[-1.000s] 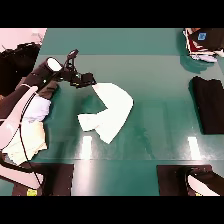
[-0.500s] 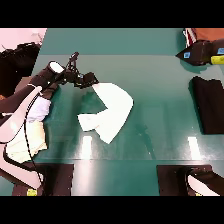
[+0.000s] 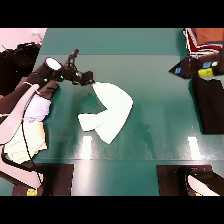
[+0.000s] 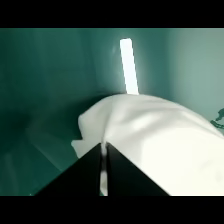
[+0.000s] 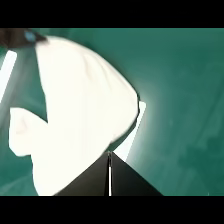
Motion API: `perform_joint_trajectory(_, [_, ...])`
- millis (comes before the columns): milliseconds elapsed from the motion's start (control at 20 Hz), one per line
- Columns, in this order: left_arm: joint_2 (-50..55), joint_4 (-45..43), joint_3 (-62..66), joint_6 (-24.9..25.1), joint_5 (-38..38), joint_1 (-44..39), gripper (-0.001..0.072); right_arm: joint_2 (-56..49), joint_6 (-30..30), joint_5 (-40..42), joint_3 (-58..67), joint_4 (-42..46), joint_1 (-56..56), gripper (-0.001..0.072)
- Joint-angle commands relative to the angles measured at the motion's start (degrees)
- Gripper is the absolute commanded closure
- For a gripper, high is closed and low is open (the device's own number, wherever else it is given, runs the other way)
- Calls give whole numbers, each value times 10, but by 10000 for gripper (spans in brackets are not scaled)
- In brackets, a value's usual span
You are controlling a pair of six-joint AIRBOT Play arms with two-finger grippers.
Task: Fold the shirts.
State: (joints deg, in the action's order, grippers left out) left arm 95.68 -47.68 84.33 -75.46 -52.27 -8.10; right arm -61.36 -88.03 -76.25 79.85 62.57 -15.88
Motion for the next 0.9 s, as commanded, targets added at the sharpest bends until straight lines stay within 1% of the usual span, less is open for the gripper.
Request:
perform_joint_trajectory(0, [-54, -87, 50, 3, -22, 33, 682, 0, -21, -7, -104, -1, -14, 675])
perform_joint_trajectory(50, [-73, -107, 65, 4, -24, 43, 682, 0, -21, 9, -151, -7, -28, 444])
perform_joint_trajectory(100, [-89, -118, 75, 5, -29, 51, 681, -4, -21, 31, -196, -30, -42, 232])
perform_joint_trajectory(150, [-106, -127, 78, 5, -27, 58, 682, -17, -20, 54, -239, -64, -59, 213])
perform_joint_trajectory(200, [-118, -133, 78, 5, -26, 61, 682, -35, -13, 77, -274, -99, -80, 213])
perform_joint_trajectory(250, [-126, -141, 78, 5, -28, 61, 681, -60, 11, 108, -302, -137, -107, 213])
perform_joint_trajectory(400, [-129, -143, 78, 5, -49, 61, 681, -144, 60, 198, -323, -222, -179, 213])
perform_joint_trajectory(450, [-129, -143, 78, 5, -54, 61, 681, -174, 63, 212, -314, -230, -197, 213])
perform_joint_trajectory(600, [-129, -149, 78, 5, -59, 61, 681, -249, 64, 224, -264, -229, -221, 222])
perform_joint_trajectory(700, [-129, -149, 78, 5, -60, 61, 681, -288, 64, 222, -228, -229, -221, 278])
perform_joint_trajectory(800, [-129, -149, 78, 5, -61, 61, 681, -318, 64, 223, -197, -229, -221, 290])
perform_joint_trajectory(850, [-129, -149, 78, 5, -63, 61, 681, -327, 65, 223, -184, -228, -221, 431])
